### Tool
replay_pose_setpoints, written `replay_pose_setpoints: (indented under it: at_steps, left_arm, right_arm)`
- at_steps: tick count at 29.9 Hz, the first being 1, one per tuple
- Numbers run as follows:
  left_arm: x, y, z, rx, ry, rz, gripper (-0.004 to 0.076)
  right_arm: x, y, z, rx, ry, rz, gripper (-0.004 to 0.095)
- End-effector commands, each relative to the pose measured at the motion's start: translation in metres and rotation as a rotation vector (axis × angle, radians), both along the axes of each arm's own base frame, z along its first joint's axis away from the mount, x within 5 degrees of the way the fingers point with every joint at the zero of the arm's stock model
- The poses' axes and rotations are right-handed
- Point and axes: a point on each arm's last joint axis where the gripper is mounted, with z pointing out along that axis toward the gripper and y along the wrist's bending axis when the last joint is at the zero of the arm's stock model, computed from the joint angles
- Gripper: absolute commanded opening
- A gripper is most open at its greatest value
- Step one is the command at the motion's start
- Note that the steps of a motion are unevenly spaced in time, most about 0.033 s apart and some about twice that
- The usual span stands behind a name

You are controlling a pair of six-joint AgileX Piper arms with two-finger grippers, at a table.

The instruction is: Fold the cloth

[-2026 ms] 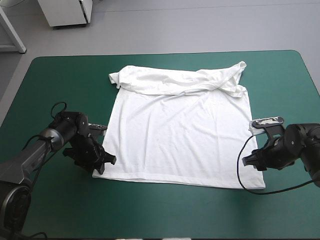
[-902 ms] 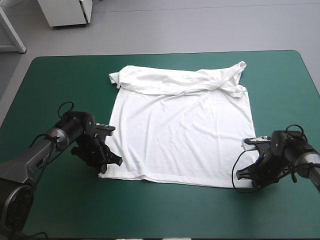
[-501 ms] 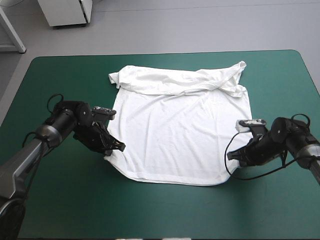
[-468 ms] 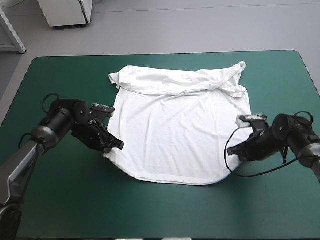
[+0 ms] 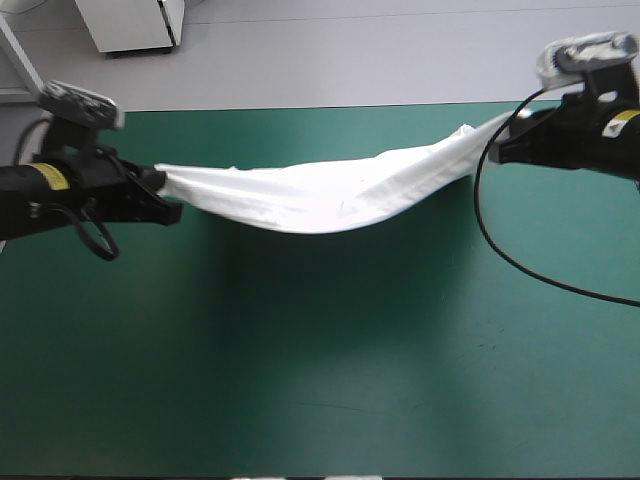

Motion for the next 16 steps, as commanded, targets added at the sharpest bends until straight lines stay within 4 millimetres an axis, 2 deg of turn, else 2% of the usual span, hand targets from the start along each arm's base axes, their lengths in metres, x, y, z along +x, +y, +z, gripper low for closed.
replay_pose_setpoints:
  at_steps: [1,5,10,16]
  left_arm:
    - [-0.042,0.012,0.069,-0.065,-0.304,-0.011,-0.0009]
    - [-0.073,0.022,0.116,-0.099,-0.528,-0.003,-0.0009]
    - [-0.09,0.027,0.139,-0.129,-0.665,-0.001,-0.0009]
    - [-0.091,0.025,0.16,-0.186,-0.873,-0.018,-0.0009]
  right_arm:
    - [-0.051,-0.004,0.067,0.044,-0.296,-0.005,-0.0013]
    - [-0.086,-0.006,0.105,0.071,-0.501,-0.007,-0.0013]
    - [-0.113,-0.01,0.13,0.079,-0.67,-0.018,-0.0013]
    - [-0.125,-0.015,0.151,0.084,-0.903,-0.066,-0.0013]
